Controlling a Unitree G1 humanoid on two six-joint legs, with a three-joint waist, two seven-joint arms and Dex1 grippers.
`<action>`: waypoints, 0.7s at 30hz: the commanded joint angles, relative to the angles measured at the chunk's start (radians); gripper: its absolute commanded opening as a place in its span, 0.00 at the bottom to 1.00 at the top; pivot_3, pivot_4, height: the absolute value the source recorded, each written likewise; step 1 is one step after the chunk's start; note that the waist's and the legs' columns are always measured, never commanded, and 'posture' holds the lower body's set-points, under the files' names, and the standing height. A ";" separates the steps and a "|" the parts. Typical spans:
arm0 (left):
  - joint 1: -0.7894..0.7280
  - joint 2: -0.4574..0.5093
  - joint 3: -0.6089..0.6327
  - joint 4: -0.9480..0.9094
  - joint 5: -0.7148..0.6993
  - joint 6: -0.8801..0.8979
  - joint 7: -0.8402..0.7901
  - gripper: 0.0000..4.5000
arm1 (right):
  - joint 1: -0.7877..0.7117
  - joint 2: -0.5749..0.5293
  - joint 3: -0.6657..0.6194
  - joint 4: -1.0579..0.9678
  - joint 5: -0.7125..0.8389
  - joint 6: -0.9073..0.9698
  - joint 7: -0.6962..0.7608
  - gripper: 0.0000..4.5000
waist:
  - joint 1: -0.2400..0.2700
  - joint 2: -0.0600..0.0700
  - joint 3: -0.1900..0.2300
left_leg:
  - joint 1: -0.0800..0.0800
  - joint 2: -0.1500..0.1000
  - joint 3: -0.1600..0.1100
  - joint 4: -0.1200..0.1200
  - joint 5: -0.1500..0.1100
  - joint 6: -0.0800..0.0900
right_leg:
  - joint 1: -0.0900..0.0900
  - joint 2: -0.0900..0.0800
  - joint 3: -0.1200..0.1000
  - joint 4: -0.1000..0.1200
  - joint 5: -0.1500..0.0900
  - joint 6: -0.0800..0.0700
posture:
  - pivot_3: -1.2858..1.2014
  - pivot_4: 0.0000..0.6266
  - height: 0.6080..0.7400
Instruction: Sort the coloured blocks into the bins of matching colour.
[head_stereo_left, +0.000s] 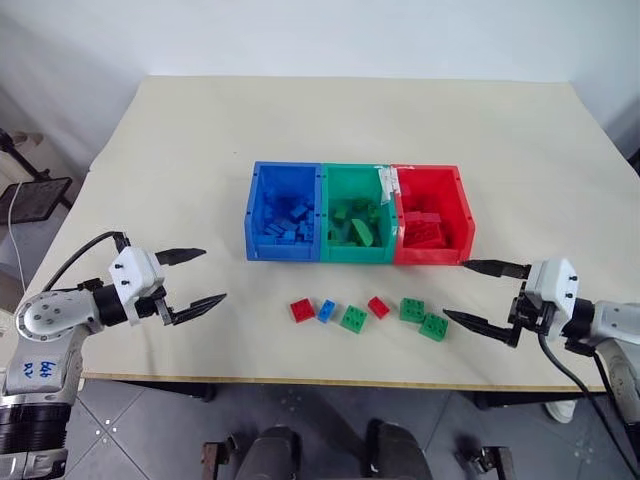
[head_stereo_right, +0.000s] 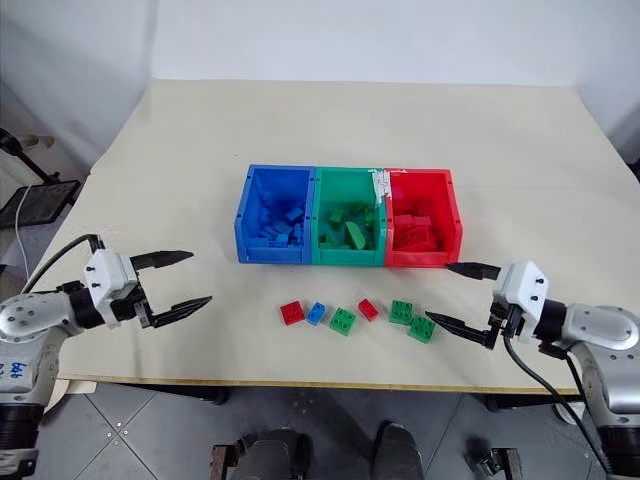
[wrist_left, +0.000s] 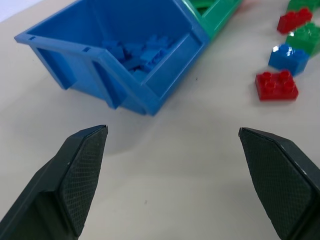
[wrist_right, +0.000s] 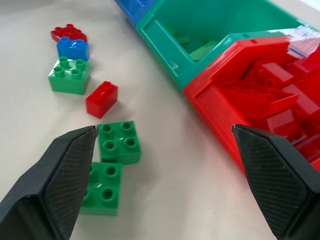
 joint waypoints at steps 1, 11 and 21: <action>-0.002 0.008 -0.009 -0.050 -0.023 0.018 -0.019 0.99 | 0.039 -0.006 -0.076 -0.062 0.024 0.015 -0.025 1.00 | 0.001 0.000 0.000 | 0.000 0.000 0.000 0.000 0.000 0.000 | 0.000 0.000 0.000 0.000 0.000 0.000 | 0.52 0.24 1.00; -0.046 -0.088 -0.246 -0.365 -0.109 0.236 -0.035 0.99 | 0.315 -0.105 -0.372 0.035 -0.041 -0.025 0.026 1.00 | 0.024 0.000 0.000 | 0.001 -0.001 0.003 0.001 0.000 0.000 | 0.001 0.000 0.003 0.000 0.000 0.000 | 0.52 0.24 1.00; -0.023 -0.108 -0.370 -0.435 -0.008 0.198 -0.024 0.99 | 0.224 -0.226 -0.204 -0.065 -0.027 0.232 0.079 1.00 | 0.008 0.000 0.000 | 0.007 0.004 0.011 -0.002 -0.001 0.000 | 0.001 0.003 0.011 -0.001 -0.001 -0.001 | 0.52 0.24 1.00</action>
